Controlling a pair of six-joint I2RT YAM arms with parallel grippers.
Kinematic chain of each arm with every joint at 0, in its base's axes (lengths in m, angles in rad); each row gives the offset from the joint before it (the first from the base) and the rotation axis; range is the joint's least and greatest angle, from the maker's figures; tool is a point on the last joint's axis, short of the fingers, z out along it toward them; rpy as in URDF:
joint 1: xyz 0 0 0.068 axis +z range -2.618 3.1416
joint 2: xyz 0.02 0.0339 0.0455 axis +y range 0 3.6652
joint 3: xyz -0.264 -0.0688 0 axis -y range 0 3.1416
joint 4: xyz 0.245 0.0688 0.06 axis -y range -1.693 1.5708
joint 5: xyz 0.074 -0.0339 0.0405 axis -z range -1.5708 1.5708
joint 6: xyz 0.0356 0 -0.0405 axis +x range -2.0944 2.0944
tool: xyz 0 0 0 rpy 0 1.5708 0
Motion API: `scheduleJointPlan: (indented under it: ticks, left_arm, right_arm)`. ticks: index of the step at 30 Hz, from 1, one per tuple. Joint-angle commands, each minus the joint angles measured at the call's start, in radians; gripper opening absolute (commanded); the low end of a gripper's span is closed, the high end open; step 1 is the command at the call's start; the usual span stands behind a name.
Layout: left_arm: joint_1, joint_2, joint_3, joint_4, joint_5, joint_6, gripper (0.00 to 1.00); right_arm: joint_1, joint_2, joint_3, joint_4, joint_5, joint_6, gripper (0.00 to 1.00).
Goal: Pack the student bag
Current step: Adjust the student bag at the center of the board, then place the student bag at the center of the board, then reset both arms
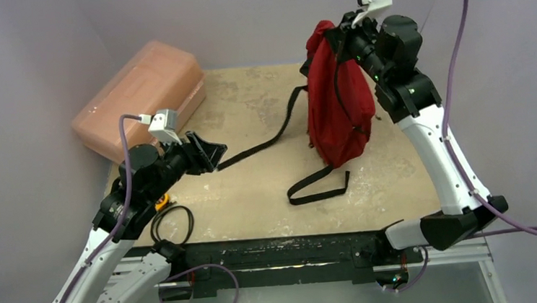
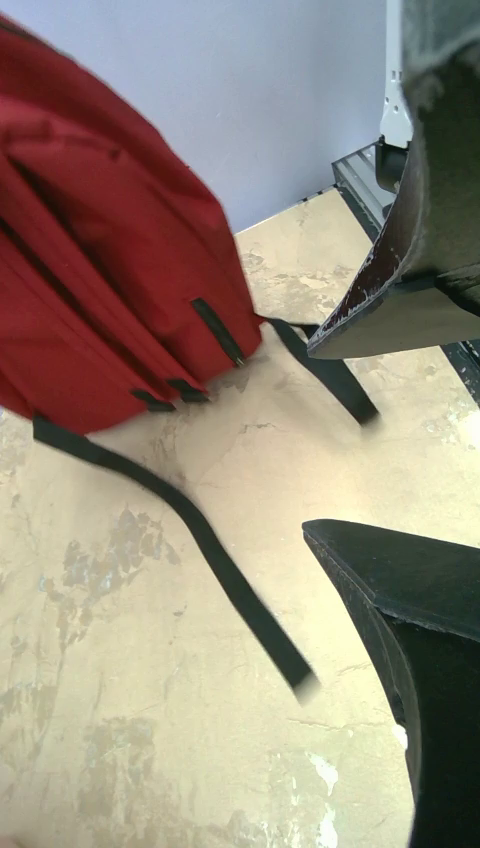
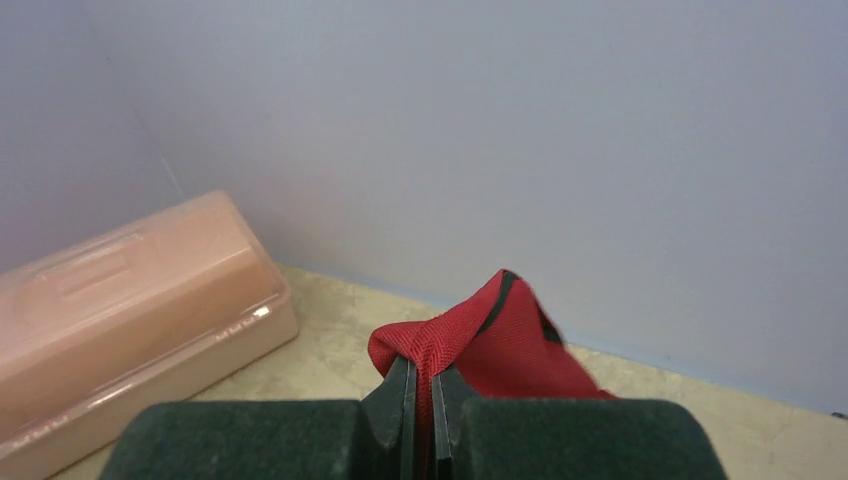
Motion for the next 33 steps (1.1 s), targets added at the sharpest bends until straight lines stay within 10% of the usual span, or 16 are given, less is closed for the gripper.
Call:
scheduleJointPlan:
  ticks: [1,13,21,33]
  left_arm:
    - [0.003,-0.036,0.045,0.007,-0.021,0.036,0.59]
    - [0.003,-0.05,0.052,-0.025,-0.034,0.032,0.59]
    - [0.002,-0.128,0.047,-0.026,-0.135,0.048,0.59]
    - [0.002,-0.293,0.121,0.045,-0.273,0.223,0.6]
  right_arm:
    - [0.111,0.08,0.15,0.167,-0.076,-0.147,0.0]
    - [0.413,0.37,-0.225,0.425,0.112,0.003,0.0]
    - [0.415,0.249,-0.144,0.126,-0.062,0.08,0.95]
    - [0.414,-0.374,-0.407,0.144,0.574,-0.016,0.99]
